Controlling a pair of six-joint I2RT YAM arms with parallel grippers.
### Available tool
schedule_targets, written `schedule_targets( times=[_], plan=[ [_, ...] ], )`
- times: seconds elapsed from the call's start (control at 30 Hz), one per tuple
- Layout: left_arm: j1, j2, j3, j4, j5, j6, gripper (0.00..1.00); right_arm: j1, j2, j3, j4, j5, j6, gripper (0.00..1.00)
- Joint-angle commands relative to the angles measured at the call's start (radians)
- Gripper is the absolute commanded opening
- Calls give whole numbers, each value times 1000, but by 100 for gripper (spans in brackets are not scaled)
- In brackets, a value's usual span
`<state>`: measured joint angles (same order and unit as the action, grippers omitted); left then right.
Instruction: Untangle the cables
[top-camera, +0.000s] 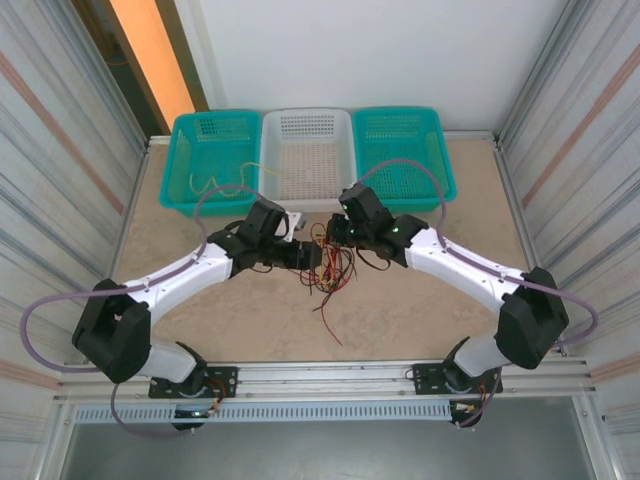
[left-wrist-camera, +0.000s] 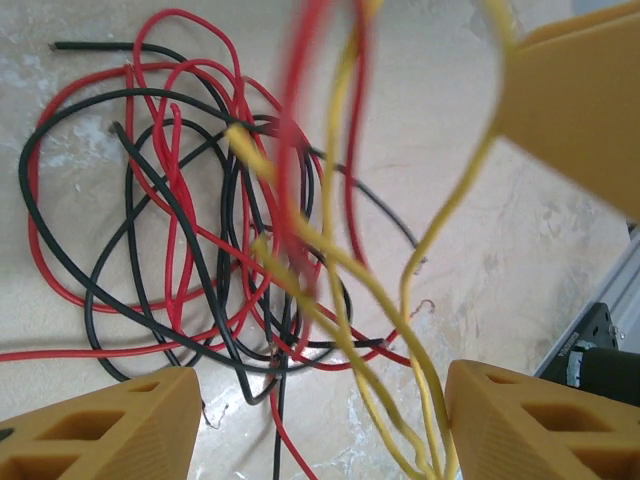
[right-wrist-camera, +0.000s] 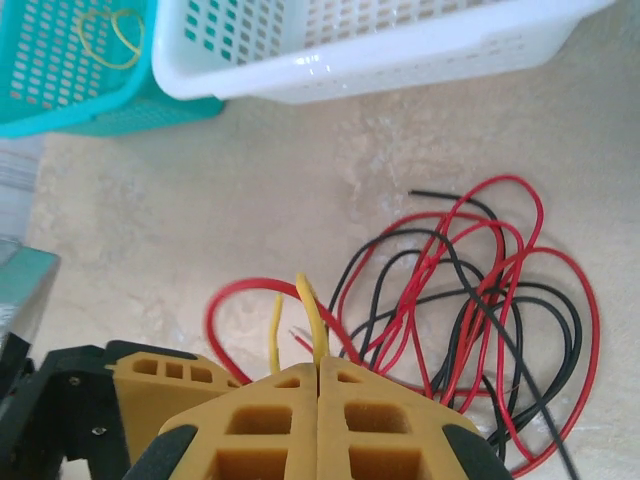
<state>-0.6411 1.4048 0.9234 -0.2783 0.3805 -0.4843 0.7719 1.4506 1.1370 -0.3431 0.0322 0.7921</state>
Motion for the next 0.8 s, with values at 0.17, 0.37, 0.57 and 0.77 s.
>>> schedule_targets(
  times=[0.17,0.37,0.57,0.77],
  plan=[
    [2,-18,-29,1,-38,-21,60,6,-165,17,-9,89,-87,0],
    [3,-71,-83,-17,-44,-25,60,1,-226,21,-64,127,-126,0],
    [11,-157,-61,-68,-78,-19,61,-57,-16,118,-208,16,-100,44],
    [69,-228,-82,-73,-46,-48,59,-47,230,247,-247,-7,-114,49]
  ],
)
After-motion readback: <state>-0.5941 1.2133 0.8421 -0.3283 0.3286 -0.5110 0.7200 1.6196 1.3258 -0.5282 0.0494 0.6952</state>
